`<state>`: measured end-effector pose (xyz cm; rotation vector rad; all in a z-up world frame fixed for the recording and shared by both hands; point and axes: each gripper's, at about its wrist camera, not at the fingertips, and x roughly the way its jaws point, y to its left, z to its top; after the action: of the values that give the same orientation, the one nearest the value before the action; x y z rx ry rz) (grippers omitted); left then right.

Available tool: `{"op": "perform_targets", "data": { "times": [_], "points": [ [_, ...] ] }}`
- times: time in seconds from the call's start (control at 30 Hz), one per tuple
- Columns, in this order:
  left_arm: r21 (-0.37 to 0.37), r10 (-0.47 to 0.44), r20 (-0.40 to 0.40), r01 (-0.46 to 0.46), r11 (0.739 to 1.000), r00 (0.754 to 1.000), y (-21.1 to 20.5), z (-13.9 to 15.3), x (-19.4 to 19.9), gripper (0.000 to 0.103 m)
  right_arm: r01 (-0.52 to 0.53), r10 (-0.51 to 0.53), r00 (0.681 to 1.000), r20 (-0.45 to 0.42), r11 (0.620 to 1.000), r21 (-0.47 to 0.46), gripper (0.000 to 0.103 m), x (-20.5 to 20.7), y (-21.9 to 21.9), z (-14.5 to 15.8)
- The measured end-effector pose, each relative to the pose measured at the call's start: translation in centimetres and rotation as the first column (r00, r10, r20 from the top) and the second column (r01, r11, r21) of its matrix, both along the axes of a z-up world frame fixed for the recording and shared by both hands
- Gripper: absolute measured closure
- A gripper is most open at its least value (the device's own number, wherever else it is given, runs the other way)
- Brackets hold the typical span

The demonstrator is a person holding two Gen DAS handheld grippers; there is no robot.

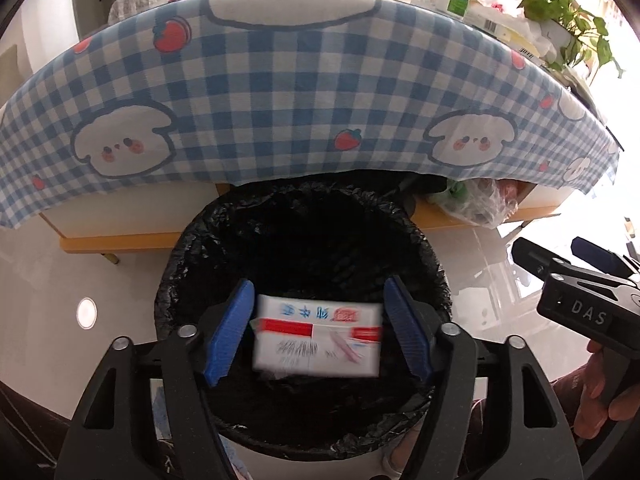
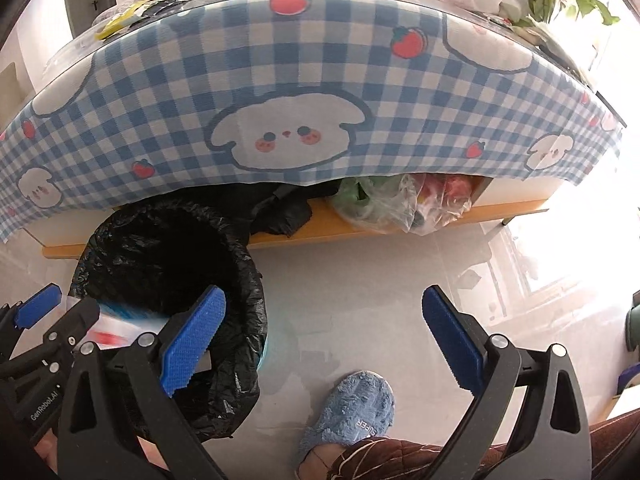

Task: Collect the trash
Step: 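Open the left tool to drop the milk carton into the bin, then grasp the clear plastic tube with the left tool while the right tool grasps the white pill bottle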

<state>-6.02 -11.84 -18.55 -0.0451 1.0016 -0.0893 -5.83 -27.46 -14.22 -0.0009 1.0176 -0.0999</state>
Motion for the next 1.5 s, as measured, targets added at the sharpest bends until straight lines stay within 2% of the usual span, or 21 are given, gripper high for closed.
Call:
{"op": "perform_targets", "data": {
  "times": [0.13,0.3,0.43,0.57,0.83,1.17,1.5],
  "points": [
    [0.004,0.023,0.012,-0.023,1.0,1.0,0.6,0.5,0.0,0.019,-0.006,0.006,1.0,0.01,1.0,0.005,0.008,-0.1,0.5,0.4],
    [0.002,0.057,0.068,-0.057,0.998,0.996,1.9,2.8,-0.6,0.006,0.002,-0.004,0.999,0.048,0.999,0.036,0.008,-0.5,0.6,2.0],
    [-0.026,0.089,0.097,-0.087,0.996,0.991,3.2,4.9,-1.0,0.006,0.005,-0.01,0.996,0.086,0.998,0.058,0.008,-0.9,0.5,3.9],
    [-0.025,0.101,0.124,-0.098,0.995,0.987,3.9,6.8,-1.1,0.006,-0.001,-0.005,0.992,0.128,0.999,0.047,0.008,-1.5,0.7,5.9],
    [0.002,0.076,0.127,-0.077,0.997,0.989,3.7,9.3,-1.4,0.007,0.005,-0.012,0.986,0.168,0.999,0.046,0.008,-2.2,0.4,8.4],
    [0.0,0.06,0.134,-0.061,0.998,0.989,4.2,12.8,-1.8,0.007,0.002,-0.012,0.978,0.209,0.999,0.046,0.008,-2.7,0.2,11.3],
    [0.001,0.044,0.127,-0.044,0.999,0.991,5.0,15.0,-1.1,0.007,-0.046,0.039,0.952,0.304,0.999,0.016,0.008,-2.2,1.4,16.4]
  ]
}}
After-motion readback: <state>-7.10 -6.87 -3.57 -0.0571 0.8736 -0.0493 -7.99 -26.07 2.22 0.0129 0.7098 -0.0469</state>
